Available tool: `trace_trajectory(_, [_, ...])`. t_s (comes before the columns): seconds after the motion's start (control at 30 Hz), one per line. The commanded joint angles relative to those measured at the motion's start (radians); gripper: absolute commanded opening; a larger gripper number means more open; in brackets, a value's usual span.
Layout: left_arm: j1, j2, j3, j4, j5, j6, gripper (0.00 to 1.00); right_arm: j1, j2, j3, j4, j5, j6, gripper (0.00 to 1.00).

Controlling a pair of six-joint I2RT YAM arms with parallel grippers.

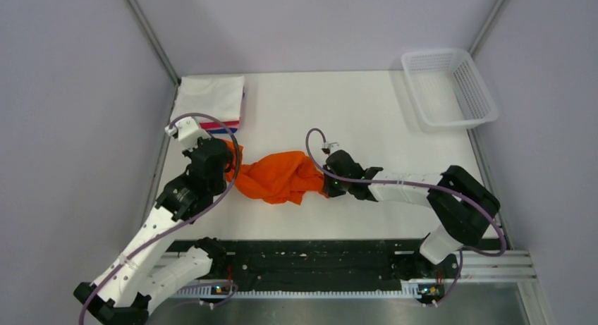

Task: Fold and stack the t-shirts
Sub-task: Flatten out the tshirt

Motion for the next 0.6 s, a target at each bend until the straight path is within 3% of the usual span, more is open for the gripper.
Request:
trace_trajectory(0.0, [0.150,0.079,0.116,0.089,0.115,0.063,0.00,-0.035,-0.173,0.067,-0.189,0.235,-0.045,0.00])
trace_trajectory(0.17, [0.369,0.111,0.278,0.072,0.230,0.080,0.00,-0.228,-0.483,0.128,-0.285,0.327,-0.121,0.00])
trace_trajectory(0.33, [0.395,0.085,0.426,0.022,0.188,0.094,0.00,-0.291,-0.736,0.204,-0.339,0.436,-0.228,0.00])
trace_trajectory(0.43, [0.395,0.040,0.481,0.023,0.143,0.117,0.00,-0.291,-0.819,0.295,-0.394,0.510,-0.270,0.00])
trace_trajectory(0.57, [0.395,-0.021,0.541,0.026,0.126,0.147,0.00,-0.291,-0.890,0.391,-0.427,0.483,-0.308,0.00])
